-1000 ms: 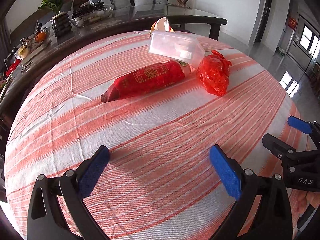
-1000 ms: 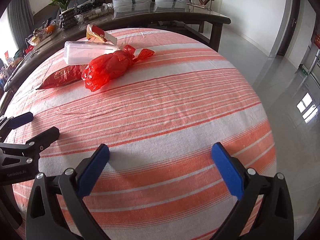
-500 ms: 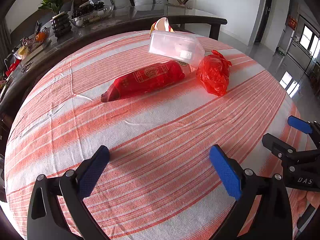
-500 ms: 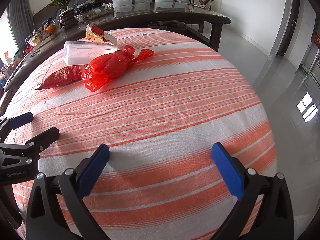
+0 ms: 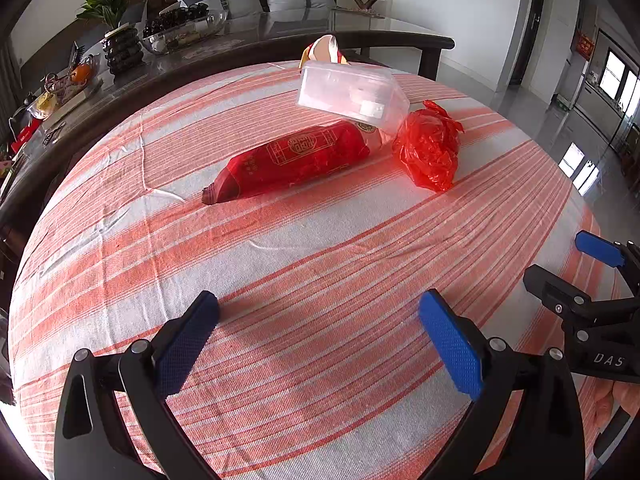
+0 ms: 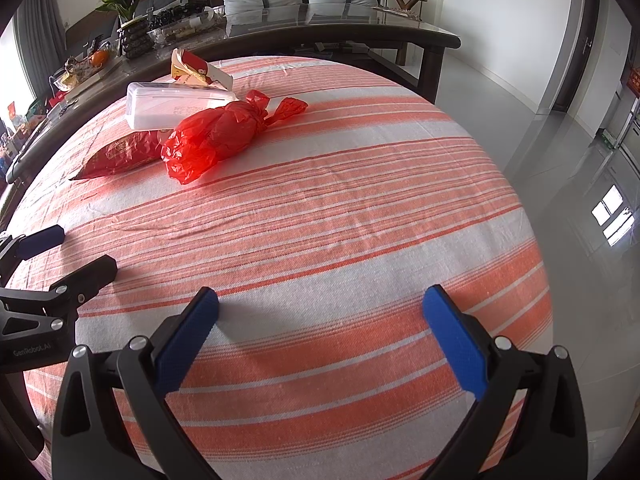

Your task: Collect trash

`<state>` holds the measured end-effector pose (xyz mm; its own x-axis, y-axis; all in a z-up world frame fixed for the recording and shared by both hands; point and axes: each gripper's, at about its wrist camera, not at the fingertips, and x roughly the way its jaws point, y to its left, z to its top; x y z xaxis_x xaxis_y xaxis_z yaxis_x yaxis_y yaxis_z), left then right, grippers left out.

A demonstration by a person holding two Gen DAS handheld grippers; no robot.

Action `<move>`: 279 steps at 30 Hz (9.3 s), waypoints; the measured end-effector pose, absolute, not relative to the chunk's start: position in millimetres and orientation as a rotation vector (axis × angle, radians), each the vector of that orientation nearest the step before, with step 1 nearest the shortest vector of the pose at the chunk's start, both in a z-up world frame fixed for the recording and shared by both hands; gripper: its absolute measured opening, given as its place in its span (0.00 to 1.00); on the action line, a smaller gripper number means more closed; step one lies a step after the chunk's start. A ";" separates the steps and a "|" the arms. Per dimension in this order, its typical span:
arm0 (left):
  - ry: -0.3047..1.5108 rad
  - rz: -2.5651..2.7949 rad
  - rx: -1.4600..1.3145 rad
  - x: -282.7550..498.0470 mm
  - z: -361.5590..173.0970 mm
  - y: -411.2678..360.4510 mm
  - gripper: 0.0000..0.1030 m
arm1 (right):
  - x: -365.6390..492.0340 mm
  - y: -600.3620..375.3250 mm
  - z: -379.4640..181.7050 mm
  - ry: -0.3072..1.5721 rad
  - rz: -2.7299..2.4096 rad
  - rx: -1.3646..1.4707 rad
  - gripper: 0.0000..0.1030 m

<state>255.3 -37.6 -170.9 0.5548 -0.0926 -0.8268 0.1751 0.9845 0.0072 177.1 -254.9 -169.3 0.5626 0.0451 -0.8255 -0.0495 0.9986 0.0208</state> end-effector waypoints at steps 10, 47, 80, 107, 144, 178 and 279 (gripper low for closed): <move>0.970 -0.158 0.092 255.3 -170.9 -37.6 0.96 | 177.3 -254.6 -169.5 0.971 0.056 -0.004 0.96; 1.024 -0.278 0.157 247.2 -168.3 -30.9 0.96 | 184.1 -256.3 -168.4 1.011 0.069 -0.011 0.96; 1.006 -0.583 0.329 313.9 -154.1 -18.0 0.28 | 115.1 -263.7 -146.3 0.931 0.315 -0.018 0.36; 0.983 -0.425 0.225 187.6 -170.2 -8.1 0.95 | 86.8 -236.6 -151.6 1.044 0.338 0.019 0.82; 0.880 -0.452 0.151 178.6 -100.9 -37.5 0.13 | 103.5 -243.8 -101.4 1.051 0.308 0.045 0.42; 1.004 -0.962 0.149 134.7 -134.3 -332.9 0.13 | 36.0 -536.1 -159.1 1.041 -0.132 0.293 0.42; 0.939 -0.387 0.119 253.9 -146.5 41.3 0.61 | 149.2 -222.6 -168.5 0.969 0.156 -0.063 0.96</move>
<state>253.9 41.3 -146.5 0.5281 -0.2717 -0.8046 0.3740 0.9250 -0.0669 149.2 -222.6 -168.5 0.5558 0.1038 -0.8248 -0.1602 0.9870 0.0163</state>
